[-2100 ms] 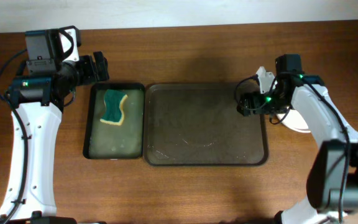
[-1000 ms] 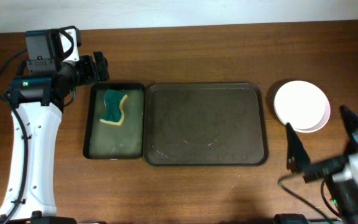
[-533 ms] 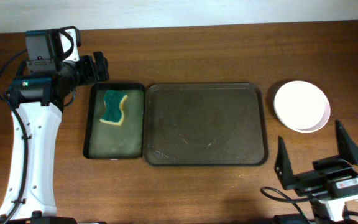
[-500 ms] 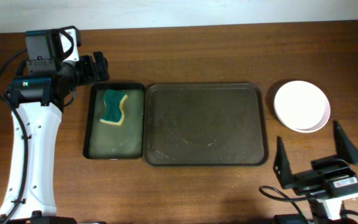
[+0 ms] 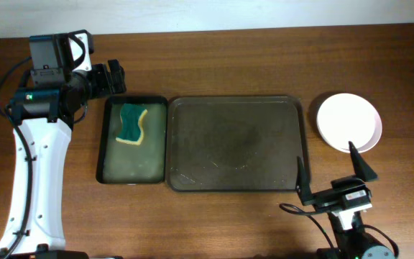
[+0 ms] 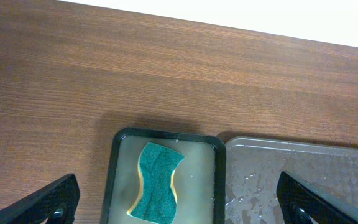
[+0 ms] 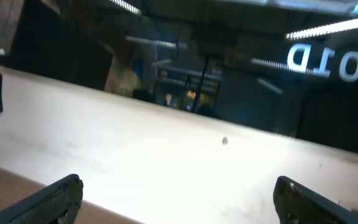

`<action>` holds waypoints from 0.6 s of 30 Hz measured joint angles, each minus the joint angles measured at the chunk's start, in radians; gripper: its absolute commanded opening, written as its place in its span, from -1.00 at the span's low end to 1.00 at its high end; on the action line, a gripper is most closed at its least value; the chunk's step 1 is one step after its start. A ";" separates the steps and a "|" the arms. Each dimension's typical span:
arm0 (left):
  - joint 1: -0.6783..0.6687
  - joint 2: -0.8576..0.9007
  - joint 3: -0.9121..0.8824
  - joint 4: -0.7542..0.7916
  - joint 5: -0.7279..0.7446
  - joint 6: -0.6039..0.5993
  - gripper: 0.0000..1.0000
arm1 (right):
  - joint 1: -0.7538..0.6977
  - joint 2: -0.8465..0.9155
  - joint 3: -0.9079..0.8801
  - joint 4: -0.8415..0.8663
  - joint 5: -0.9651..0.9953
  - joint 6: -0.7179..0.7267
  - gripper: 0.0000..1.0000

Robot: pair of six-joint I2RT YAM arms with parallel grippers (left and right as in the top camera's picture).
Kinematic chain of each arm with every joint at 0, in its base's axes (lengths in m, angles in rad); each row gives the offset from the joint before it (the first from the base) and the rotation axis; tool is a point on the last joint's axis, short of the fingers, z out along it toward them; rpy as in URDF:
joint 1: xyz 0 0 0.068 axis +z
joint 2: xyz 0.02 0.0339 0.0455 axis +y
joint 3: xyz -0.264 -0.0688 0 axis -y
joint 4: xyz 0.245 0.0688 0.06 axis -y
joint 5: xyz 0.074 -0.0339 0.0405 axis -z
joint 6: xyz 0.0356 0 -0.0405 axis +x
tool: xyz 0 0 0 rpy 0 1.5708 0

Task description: Clean dirty plates on tray and stack at the side

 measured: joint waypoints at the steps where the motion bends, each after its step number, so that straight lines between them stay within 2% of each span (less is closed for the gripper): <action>1: 0.000 0.000 0.000 0.000 0.000 0.000 0.99 | 0.000 0.000 -0.014 0.000 0.000 0.000 0.97; 4: 0.000 0.000 0.000 0.000 0.000 0.000 0.99 | 0.000 0.000 -0.038 -0.069 0.000 0.000 0.97; 11: 0.000 0.000 0.000 0.000 0.000 0.000 0.99 | 0.001 -0.002 -0.050 -0.489 0.001 0.001 0.97; 18: 0.000 0.000 0.000 0.000 0.000 0.000 0.99 | 0.001 0.000 -0.050 -0.487 0.004 0.001 0.97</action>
